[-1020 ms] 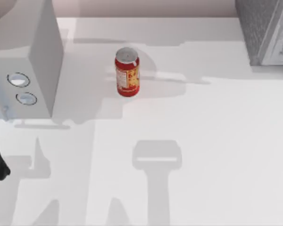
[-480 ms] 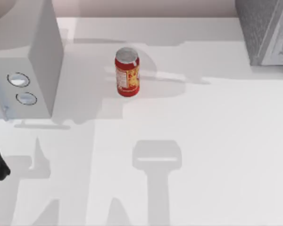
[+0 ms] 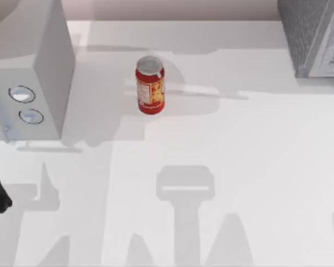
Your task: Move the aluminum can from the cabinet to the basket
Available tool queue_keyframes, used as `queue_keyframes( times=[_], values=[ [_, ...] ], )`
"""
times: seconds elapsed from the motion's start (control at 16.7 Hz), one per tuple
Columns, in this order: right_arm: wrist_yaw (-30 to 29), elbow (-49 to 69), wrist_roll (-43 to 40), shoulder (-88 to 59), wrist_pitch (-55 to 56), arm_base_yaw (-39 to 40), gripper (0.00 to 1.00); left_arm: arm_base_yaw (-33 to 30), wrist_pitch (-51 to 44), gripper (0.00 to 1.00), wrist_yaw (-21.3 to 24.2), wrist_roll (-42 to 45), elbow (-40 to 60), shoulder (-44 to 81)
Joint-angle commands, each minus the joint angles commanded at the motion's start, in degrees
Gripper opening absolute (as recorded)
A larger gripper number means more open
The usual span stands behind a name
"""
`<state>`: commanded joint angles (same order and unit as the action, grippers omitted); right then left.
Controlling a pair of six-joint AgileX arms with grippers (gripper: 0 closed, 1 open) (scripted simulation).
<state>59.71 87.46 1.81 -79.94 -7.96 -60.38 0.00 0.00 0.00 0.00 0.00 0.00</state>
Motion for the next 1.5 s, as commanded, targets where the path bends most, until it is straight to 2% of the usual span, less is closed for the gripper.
queue_keyframes(
  times=[0.3, 0.72, 0.9, 1.14, 1.5],
  values=[
    [-0.52, 11.54, 0.11, 2.92, -12.77, 0.62, 1.0, 0.0, 0.0, 1.0, 0.0, 0.0, 0.0, 0.0],
    [-0.56, 12.49, 0.12, 3.07, -13.51, 0.51, 1.0, 0.0, 0.0, 1.0, 0.0, 0.0, 0.0, 0.0],
    [-3.93, 12.72, 0.21, 2.78, -13.87, 3.81, 1.0, 0.0, 0.0, 1.0, 0.0, 0.0, 0.0, 0.0],
    [-15.99, 13.12, 0.2, 1.85, -15.15, 15.38, 1.0, 0.0, 0.0, 1.0, 0.0, 0.0, 0.0, 0.0],
    [-44.57, 12.86, -0.28, 1.25, -17.31, 43.71, 1.0, 0.0, 0.0, 1.0, 0.0, 0.0, 0.0, 0.0]
  ],
)
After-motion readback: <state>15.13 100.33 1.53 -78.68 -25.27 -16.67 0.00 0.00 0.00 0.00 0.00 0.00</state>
